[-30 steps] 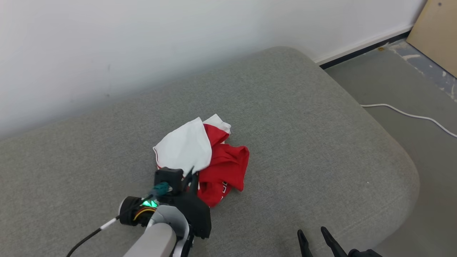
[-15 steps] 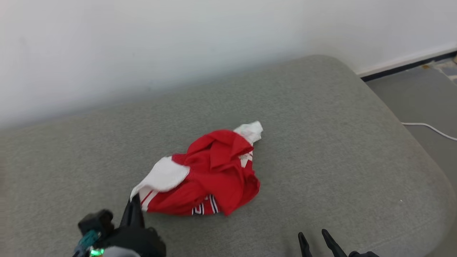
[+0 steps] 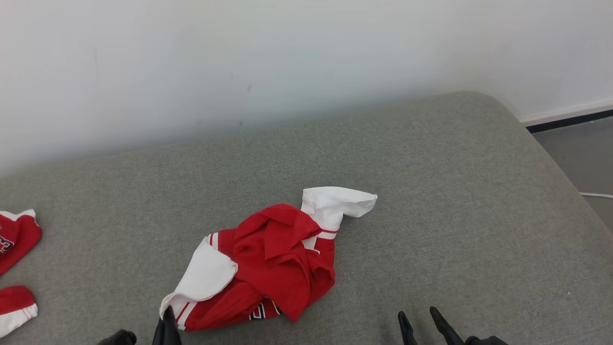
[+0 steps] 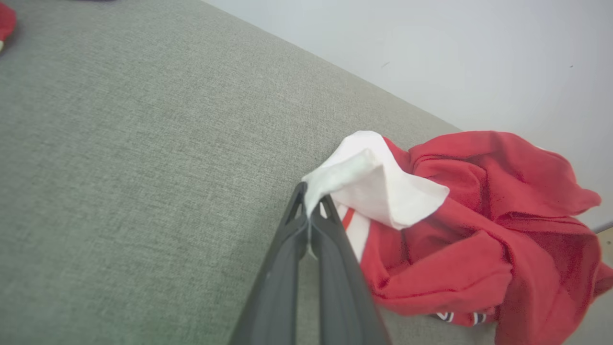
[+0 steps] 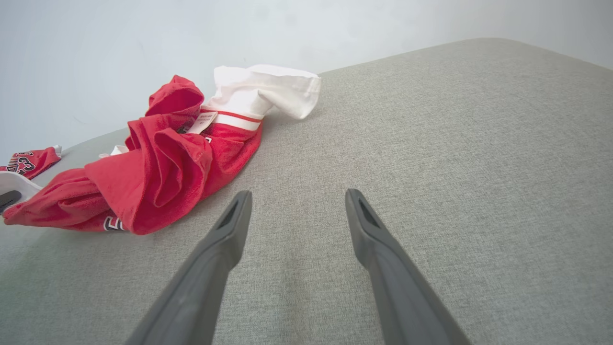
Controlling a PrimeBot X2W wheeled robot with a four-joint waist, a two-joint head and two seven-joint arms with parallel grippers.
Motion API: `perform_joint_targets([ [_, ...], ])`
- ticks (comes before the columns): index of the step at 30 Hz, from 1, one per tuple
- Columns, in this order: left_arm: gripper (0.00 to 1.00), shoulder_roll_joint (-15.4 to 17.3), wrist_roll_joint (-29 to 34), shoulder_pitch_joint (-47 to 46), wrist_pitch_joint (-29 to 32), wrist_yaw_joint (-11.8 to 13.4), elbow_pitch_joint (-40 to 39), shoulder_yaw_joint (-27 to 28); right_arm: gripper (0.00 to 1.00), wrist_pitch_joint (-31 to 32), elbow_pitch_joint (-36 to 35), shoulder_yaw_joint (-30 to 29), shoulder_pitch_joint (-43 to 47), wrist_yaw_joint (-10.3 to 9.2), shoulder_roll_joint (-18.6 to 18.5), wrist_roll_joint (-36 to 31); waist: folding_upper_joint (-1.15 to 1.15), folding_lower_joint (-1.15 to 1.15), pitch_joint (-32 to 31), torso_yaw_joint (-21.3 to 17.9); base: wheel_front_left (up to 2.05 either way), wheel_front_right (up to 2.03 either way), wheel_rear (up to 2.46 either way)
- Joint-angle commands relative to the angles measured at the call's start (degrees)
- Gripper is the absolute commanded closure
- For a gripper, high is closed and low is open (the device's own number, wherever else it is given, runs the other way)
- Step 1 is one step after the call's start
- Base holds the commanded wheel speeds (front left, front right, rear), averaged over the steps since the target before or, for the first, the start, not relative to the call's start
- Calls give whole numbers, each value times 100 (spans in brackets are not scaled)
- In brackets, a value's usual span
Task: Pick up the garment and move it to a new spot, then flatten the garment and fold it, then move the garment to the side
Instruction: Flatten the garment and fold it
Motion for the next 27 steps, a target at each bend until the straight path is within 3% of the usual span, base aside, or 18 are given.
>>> perform_joint_targets([
  [1,20,-20,-4,121,-19,-12,77,67,0,-2,16,3,8,-15,-10,-20,0,0,-32,12,0,0,0],
  [2,0,-35,-8,132,-19,-40,127,100,0,-2,27,4,15,-15,-10,-21,0,0,-47,11,0,0,0],
  [10,0,-86,130,500,-20,-415,-188,611,0,23,-104,-71,-58,-15,-9,-153,0,0,-193,94,0,0,0],
  [16,0,-102,720,1165,-19,-1034,-1556,1173,0,189,-338,-26,-171,-15,-9,-179,0,0,-304,334,0,0,0],
  [27,0,-103,1192,2137,-19,-1274,-2767,1030,0,932,-327,124,-509,-15,-9,-155,0,0,-465,831,0,0,0],
])
